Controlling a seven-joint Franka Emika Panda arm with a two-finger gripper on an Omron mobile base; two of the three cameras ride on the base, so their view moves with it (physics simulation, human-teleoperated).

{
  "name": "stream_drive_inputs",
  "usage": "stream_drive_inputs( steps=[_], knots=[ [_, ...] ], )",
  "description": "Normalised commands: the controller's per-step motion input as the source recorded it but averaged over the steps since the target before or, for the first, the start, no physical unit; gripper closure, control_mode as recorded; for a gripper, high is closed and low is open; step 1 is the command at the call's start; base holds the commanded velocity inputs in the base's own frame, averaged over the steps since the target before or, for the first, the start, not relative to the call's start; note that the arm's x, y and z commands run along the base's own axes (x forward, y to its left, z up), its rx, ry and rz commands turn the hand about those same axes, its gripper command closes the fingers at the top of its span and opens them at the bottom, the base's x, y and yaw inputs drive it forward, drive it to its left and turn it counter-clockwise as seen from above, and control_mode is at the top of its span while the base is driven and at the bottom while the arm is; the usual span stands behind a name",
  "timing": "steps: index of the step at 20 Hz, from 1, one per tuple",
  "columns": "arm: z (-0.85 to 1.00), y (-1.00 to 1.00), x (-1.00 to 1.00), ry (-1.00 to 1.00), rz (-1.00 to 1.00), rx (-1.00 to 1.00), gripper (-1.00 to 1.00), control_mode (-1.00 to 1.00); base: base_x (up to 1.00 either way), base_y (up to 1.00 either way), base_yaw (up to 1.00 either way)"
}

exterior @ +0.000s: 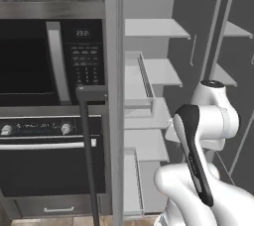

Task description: Take the carrot and mushroom from the fridge shelf and place them in the freezer drawer to begin freezing them.

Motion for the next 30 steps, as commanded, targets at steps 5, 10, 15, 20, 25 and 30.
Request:
stream_drive_inputs(
  steps=[5, 10, 15, 20, 25, 30],
  knots=[
    [0.0, 0.0, 0.0, 0.0, 0.0, 0.0, -1.0, 1.0, 0.51, -0.01, 0.08],
    [0.0, 0.0, 0.0, 0.0, 0.0, 0.0, -1.0, 1.0, 0.2, 0.0, 0.05],
    [0.62, -0.28, 0.31, -0.18, 0.0, 0.0, -1.0, -1.0, 0.0, 0.0, 0.0],
    [0.68, -0.12, 0.76, -0.16, 0.0, 0.0, -1.0, -1.0, 0.0, 0.0, 0.0],
    [0.26, 0.01, 0.79, -0.22, 0.0, 0.0, -1.0, -1.0, 0.0, 0.0, 0.0],
    [0.01, 0.0, 0.85, -0.17, 0.0, 0.03, -1.0, -1.0, 0.0, 0.0, 0.0]
  ],
)
